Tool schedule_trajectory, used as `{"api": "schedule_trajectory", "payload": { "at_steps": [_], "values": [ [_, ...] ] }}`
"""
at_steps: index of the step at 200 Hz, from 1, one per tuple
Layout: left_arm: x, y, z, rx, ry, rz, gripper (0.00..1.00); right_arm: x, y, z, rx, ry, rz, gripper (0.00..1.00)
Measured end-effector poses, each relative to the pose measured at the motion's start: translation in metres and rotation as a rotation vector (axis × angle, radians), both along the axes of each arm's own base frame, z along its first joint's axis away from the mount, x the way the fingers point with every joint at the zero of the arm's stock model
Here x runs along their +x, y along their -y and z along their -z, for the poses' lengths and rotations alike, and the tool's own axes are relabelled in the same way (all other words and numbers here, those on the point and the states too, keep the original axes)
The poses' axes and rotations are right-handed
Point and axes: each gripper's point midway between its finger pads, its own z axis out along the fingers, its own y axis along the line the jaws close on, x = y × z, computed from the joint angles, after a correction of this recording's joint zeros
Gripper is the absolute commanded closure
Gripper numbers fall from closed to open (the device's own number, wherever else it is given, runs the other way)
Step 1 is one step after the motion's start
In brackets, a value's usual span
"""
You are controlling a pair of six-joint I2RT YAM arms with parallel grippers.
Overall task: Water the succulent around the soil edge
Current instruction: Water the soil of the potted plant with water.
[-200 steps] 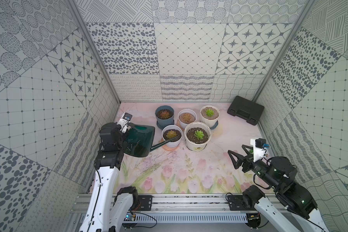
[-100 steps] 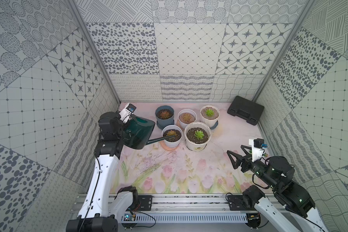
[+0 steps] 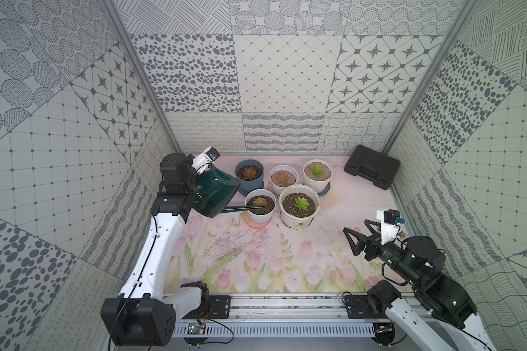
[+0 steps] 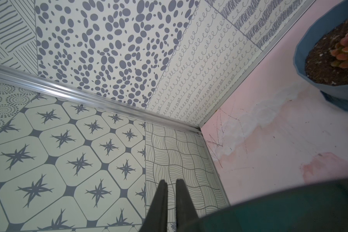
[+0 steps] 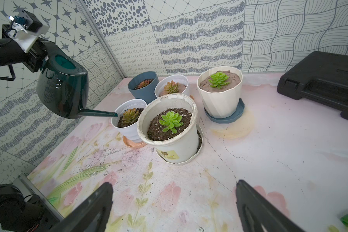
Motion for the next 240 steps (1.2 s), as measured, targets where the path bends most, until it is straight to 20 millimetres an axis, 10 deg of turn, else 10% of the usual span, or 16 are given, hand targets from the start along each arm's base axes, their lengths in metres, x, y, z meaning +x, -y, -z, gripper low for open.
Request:
{"api": "schedule_trajectory", "payload": {
  "at_steps": [240],
  "values": [
    [0.073,0.069,0.002,0.215,-0.063,0.112,1.00,0.002,0.001,0.006,0.001,-0.015,0.014,0.03]
  ]
}}
